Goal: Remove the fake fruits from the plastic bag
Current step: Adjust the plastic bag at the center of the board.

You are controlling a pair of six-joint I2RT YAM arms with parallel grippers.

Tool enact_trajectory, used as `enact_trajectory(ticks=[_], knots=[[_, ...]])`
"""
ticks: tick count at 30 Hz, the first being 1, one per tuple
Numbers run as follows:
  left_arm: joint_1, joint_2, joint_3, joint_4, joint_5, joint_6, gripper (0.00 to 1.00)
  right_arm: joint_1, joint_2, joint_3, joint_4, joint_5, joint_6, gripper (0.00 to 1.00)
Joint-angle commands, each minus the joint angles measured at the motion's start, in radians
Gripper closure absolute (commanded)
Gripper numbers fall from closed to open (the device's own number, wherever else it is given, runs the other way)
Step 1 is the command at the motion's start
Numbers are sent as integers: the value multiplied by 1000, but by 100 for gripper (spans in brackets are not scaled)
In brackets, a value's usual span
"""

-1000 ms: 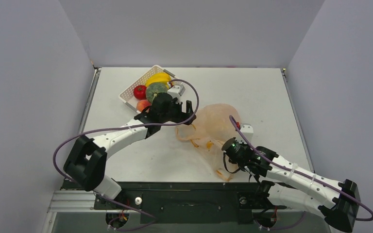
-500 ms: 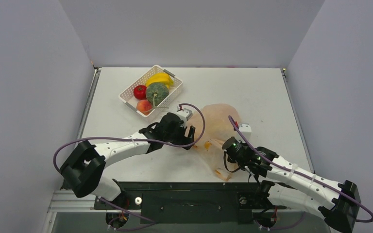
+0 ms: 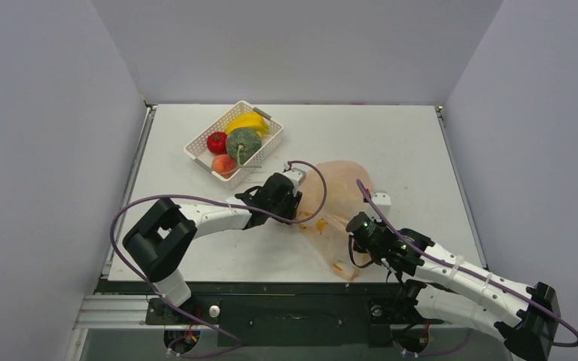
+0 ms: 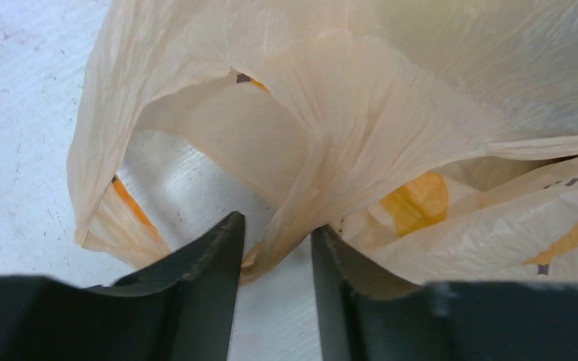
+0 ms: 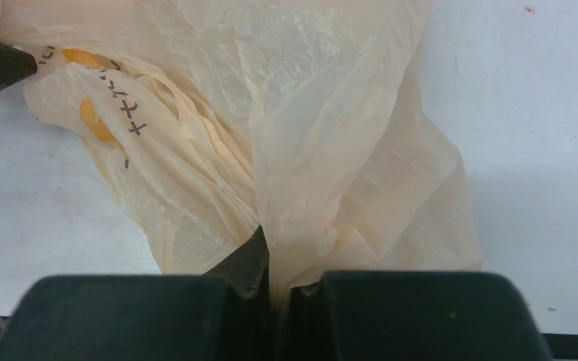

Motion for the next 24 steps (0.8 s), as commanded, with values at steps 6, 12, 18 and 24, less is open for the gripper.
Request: enact_trajectory(ticks=[6, 12, 18, 24], knots=[[2, -56, 83, -51, 19, 9, 100, -7, 5, 2, 35, 15, -21, 100], [31, -359, 92, -190, 53, -61, 100, -3, 54, 27, 61, 21, -70, 100], [87, -617, 98, -196, 17, -143, 100, 91, 203, 119, 102, 21, -152, 100], [160, -568, 132, -122, 22, -199, 100, 188, 245, 94, 72, 24, -36, 100]])
